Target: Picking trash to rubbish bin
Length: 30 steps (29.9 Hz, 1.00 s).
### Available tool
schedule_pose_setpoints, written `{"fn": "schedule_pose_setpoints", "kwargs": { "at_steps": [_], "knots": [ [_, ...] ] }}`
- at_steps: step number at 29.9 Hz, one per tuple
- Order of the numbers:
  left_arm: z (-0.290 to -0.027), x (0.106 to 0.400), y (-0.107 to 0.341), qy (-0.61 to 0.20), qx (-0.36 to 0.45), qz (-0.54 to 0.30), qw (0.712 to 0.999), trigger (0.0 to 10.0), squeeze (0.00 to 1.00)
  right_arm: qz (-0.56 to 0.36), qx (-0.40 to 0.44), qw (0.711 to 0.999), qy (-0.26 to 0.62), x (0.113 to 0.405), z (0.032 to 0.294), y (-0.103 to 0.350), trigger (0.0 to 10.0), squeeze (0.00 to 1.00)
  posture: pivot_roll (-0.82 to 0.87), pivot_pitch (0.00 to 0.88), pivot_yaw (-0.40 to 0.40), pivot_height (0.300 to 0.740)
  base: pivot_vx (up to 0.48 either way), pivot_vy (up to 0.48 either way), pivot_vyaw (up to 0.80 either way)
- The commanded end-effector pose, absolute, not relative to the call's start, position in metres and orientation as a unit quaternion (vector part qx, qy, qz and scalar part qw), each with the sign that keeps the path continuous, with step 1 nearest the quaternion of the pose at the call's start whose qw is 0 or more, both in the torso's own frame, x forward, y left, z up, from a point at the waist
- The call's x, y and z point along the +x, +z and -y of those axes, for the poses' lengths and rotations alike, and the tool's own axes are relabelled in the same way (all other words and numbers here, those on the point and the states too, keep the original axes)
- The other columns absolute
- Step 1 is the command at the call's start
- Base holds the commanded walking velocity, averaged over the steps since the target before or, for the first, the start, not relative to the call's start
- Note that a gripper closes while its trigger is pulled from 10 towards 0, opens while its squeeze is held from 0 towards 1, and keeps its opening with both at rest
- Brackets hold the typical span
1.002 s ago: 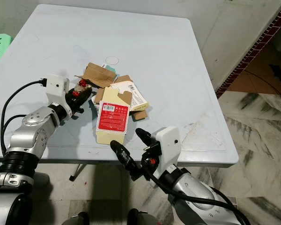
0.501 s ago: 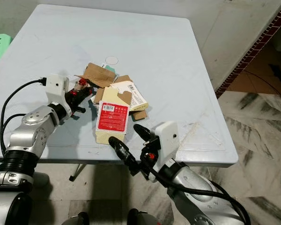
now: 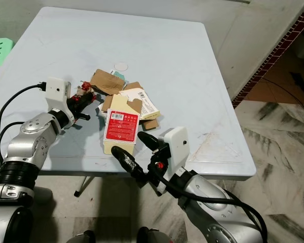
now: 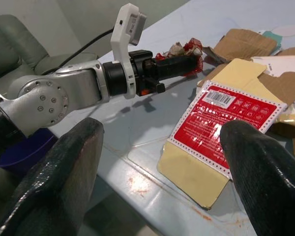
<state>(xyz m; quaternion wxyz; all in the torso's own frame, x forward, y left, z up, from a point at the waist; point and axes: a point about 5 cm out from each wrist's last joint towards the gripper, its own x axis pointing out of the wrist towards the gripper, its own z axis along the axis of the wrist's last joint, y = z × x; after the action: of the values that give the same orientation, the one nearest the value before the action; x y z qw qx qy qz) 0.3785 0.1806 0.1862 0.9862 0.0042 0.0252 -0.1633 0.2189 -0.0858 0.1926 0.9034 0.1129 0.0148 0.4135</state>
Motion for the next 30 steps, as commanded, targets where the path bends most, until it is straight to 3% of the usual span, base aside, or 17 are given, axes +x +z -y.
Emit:
{"fn": "schedule_pose_setpoints", "kwargs": {
  "at_steps": [1,12,21,30],
  "knots": [
    [-0.178,0.381,0.191,-0.168,0.011,-0.026,0.985,10.0,0.0,-0.014,0.113,0.901,0.42,0.22,0.086,0.192,10.0,0.0,-0.02,0.153,-0.138,0.74,0.0,0.0,0.0],
    [-0.172,0.37,0.188,-0.141,-0.03,-0.013,0.989,10.0,0.0,0.012,0.115,0.913,0.392,0.243,0.093,0.191,10.0,0.0,0.02,0.066,-0.143,0.74,0.0,0.0,0.0],
    [-0.167,0.359,0.196,-0.114,-0.043,0.035,0.992,10.0,0.0,0.048,0.105,0.942,0.314,0.272,0.108,0.193,10.0,0.0,0.05,0.0,-0.143,0.74,0.0,0.0,0.0],
    [-0.15,0.344,0.196,-0.094,-0.063,0.066,0.991,10.0,0.0,0.056,0.059,0.975,0.206,0.296,0.126,0.18,10.0,0.0,0.07,0.0,-0.132,0.74,0.0,0.0,0.0]
  ]
}}
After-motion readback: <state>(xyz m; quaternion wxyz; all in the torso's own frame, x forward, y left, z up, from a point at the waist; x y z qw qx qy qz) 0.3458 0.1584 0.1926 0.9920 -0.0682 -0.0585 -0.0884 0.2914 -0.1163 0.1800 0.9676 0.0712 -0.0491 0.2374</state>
